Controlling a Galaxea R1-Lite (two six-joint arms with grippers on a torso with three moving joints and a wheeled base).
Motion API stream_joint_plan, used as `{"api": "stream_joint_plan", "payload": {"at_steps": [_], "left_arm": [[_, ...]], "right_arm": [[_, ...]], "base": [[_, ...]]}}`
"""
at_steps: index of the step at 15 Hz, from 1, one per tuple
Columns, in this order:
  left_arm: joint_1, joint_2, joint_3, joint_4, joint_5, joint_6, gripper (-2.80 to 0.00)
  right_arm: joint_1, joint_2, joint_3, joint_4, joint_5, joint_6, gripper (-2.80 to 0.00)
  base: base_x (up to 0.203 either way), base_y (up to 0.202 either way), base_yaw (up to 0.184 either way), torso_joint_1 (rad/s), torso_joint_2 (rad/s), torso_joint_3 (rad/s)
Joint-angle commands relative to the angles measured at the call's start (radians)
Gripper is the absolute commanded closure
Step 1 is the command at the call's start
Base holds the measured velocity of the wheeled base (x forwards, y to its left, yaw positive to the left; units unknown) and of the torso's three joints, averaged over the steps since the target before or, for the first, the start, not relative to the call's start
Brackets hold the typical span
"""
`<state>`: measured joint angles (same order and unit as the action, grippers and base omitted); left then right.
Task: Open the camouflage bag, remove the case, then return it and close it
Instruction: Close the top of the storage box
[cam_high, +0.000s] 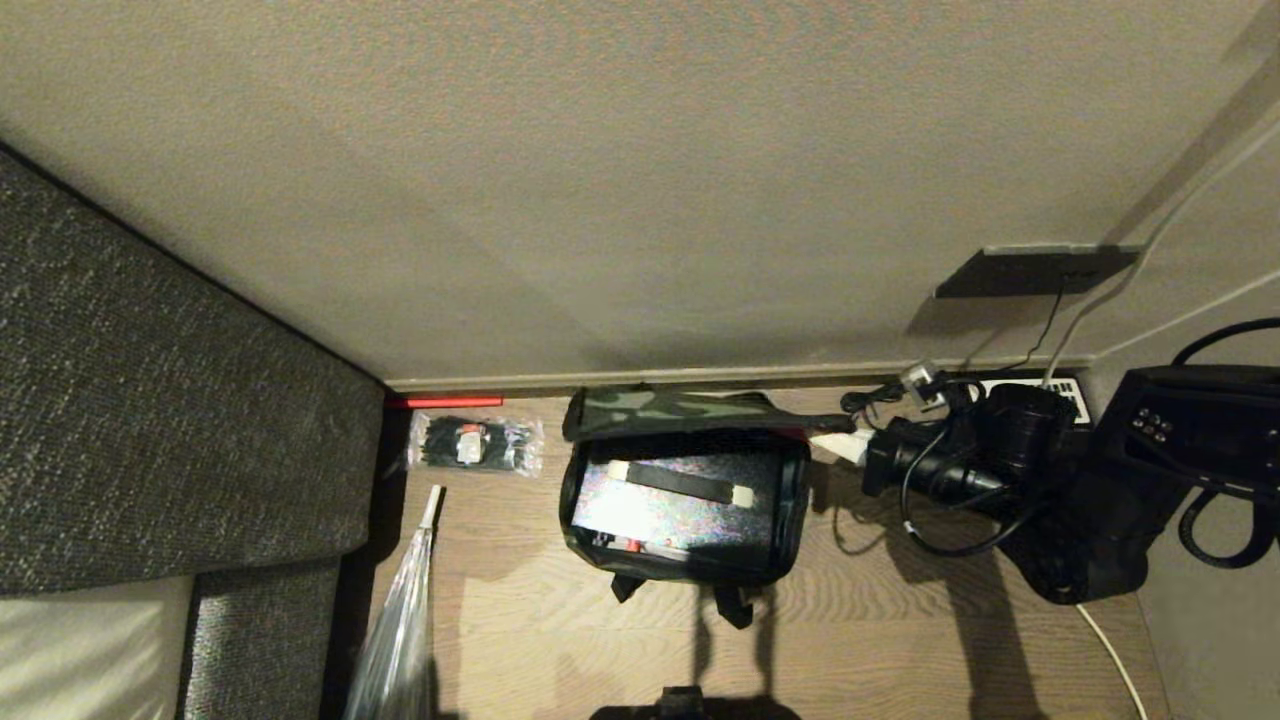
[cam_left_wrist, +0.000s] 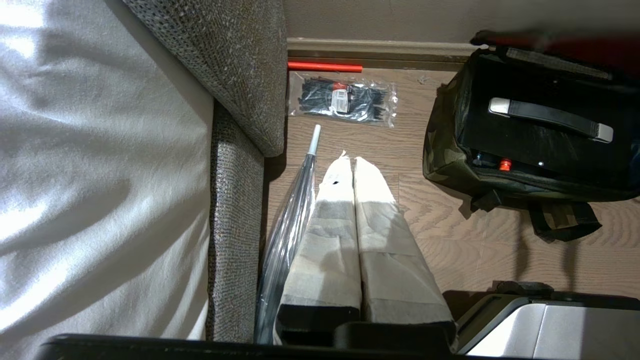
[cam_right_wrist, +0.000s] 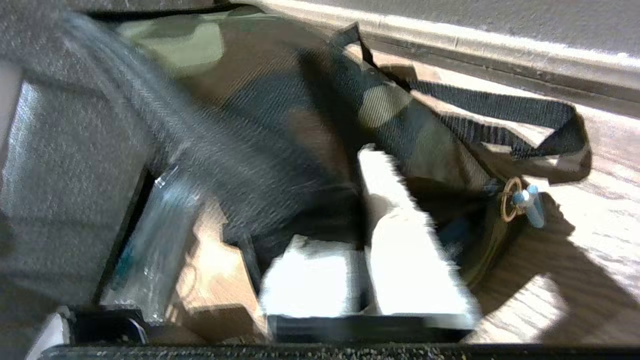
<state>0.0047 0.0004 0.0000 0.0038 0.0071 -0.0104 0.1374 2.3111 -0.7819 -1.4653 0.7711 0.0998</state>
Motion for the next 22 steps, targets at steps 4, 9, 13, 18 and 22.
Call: {"api": "stream_joint_plan", "payload": {"at_steps": [4, 9, 13, 18, 22], "left_arm": [[0.001, -0.002, 0.003, 0.001, 0.001, 0.0, 0.0], [0.001, -0.002, 0.003, 0.001, 0.001, 0.0, 0.0], [0.0, -0.002, 0.003, 0.001, 0.001, 0.0, 0.0], [0.0, -0.002, 0.003, 0.001, 0.001, 0.0, 0.0], [0.001, -0.002, 0.003, 0.001, 0.001, 0.0, 0.0]], "right_arm": [[0.005, -0.021, 0.082, -0.01, 0.061, -0.044, -2.8], [0.042, -0.076, 0.312, 0.004, 0.146, -0.078, -2.8], [0.045, -0.189, 0.387, 0.127, 0.172, -0.067, -2.8], [-0.057, -0.421, 0.427, 0.261, 0.178, 0.027, 0.0], [-0.094, -0.727, 0.45, 0.539, 0.16, 0.09, 0.0]], "base": [[0.0, 0.0, 0.0, 0.0, 0.0, 0.0], [0.0, 0.0, 0.0, 0.0, 0.0, 0.0], [0.0, 0.0, 0.0, 0.0, 0.0, 0.0], [0.0, 0.0, 0.0, 0.0, 0.0, 0.0], [0.0, 0.0, 0.0, 0.0, 0.0, 0.0]]}}
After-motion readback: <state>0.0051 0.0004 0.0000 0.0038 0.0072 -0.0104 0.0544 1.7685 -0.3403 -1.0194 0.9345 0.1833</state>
